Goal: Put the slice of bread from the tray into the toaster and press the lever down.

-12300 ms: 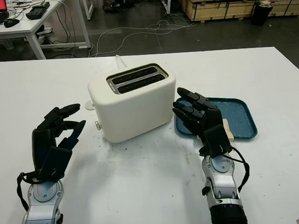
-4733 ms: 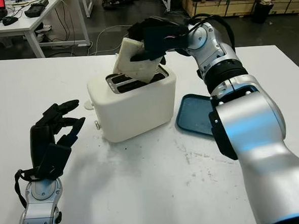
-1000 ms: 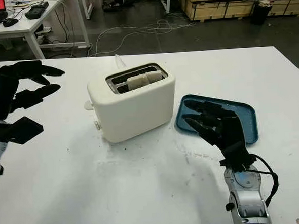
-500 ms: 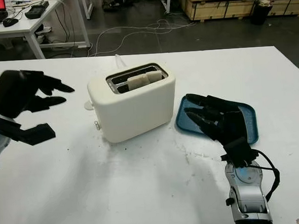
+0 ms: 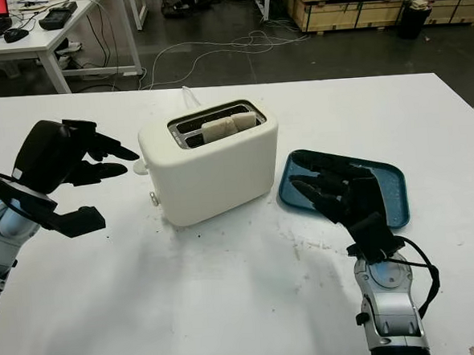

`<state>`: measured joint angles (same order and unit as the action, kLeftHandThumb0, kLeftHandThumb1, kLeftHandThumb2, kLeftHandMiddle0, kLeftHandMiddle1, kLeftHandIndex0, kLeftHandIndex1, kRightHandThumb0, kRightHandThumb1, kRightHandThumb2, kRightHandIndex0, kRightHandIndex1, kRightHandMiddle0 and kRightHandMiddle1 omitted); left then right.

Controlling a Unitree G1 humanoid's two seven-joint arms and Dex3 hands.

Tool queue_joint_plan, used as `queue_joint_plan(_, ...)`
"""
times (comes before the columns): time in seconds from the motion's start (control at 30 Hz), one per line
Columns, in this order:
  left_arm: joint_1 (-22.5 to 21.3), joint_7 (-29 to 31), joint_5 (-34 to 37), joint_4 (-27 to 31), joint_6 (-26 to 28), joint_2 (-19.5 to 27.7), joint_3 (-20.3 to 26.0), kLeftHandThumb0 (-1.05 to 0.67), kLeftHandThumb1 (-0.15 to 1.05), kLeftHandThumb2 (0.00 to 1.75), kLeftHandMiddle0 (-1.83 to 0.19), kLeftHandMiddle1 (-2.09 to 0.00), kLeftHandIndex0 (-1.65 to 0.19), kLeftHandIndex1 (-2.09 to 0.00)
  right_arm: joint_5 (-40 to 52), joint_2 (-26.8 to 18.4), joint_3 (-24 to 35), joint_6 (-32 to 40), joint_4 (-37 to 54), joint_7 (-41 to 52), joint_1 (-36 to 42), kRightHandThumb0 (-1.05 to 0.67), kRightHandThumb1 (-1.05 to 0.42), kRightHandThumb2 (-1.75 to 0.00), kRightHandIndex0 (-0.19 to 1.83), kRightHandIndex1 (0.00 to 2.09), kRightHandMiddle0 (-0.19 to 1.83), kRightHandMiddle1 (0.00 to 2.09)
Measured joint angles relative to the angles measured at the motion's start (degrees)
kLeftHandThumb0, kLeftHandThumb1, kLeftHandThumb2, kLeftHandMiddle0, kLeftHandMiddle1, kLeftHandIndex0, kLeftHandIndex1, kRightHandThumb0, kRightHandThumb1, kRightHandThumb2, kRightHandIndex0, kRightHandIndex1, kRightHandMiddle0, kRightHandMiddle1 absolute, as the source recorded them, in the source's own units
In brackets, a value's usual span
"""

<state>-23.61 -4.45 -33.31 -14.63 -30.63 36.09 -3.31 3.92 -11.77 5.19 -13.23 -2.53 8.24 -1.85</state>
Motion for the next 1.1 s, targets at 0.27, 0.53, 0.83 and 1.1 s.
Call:
queue_joint_plan(0.27,-1.7,-1.4,-1.2,-2.9,0.2,-0.5,-1.0,-0.27,0.68,0.0,-0.86,-1.54,-1.32,-0.03,0.0,0.6,0.1,0.0,-0.4,0.2,-0.1,-0.46,-0.86,0.0,1.15,0.03,1.03,0.01)
queue_joint_plan(0.53,-3.2,-2.2,-2.9,-5.4,0.2,-0.5,-2.3,-0.26,0.69,0.0,-0.85,-1.58,-1.35,-0.04,0.1,0.7,0.5,0.0,-0.4,1.1,-0.1,-0.47,-0.87,0.0,1.15,0.02,1.02,0.0)
queue_joint_plan(0.83,-4.1,-2.5,-3.3,-7.0,0.5,-0.5,-3.3,-0.23,0.67,0.0,-0.88,-1.58,-1.38,-0.05,0.4,0.7,1.2,-0.1,-0.2,1.2,-0.1,-0.46,-0.87,0.0,1.15,0.01,0.99,0.0)
queue_joint_plan(1.1,-4.1,-3.1,-3.3,-7.7,-0.5,-0.5,-3.9,-0.24,0.68,0.0,-0.87,-1.62,-1.38,-0.06,0.4,0.7,2.0,-0.8,-0.3,1.2,-0.1,-0.46,-0.86,0.0,1.14,0.0,0.99,0.0)
